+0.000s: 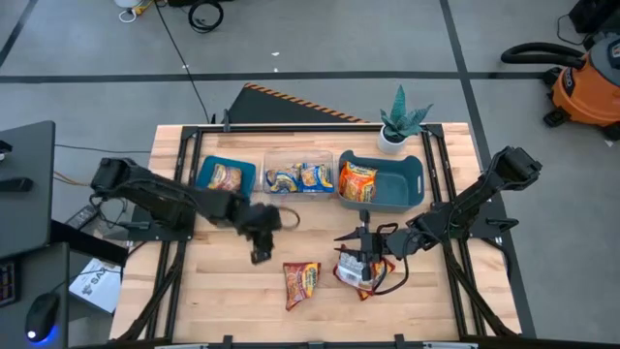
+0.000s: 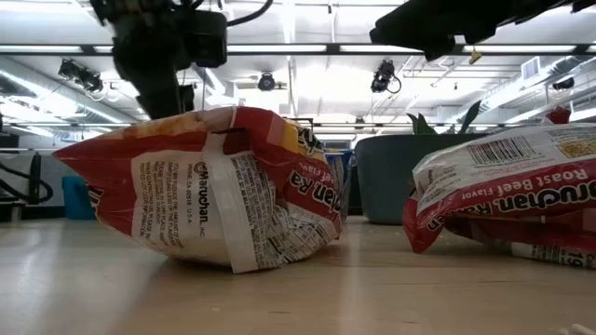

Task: Sort Maruchan noodles
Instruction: Put the red noodle pack into the left blue bin

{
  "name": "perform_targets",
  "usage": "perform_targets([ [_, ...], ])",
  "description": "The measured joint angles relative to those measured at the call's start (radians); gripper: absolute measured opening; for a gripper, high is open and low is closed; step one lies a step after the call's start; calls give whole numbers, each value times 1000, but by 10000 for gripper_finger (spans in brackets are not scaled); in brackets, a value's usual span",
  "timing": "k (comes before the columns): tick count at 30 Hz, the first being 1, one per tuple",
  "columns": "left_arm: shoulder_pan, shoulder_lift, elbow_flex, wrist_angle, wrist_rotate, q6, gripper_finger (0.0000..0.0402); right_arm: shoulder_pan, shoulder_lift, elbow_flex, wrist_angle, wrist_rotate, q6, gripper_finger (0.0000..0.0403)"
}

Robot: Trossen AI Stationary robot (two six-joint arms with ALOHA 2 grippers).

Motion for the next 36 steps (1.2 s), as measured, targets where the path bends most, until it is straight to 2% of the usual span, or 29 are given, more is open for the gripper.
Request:
perform_targets([
  [3,-78,91,34,63,-1,-18,155,-10,0,0,1,0,-2,109],
  [7,-149,212,131,71,-26,41,155,-29,0,0,5,0,-2,109],
  [13,-169,330,228,50,-74,96,163,-42,0,0,6,-10,1,109],
  [19,-168,376,229,21,-78,190,169,-42,0,0,15,-35,0,109],
  [27,-168,425,228,65,-78,195,161,-42,0,0,15,-37,-1,109],
  [36,-168,432,228,66,-34,228,99,-42,0,0,19,-39,-4,109],
])
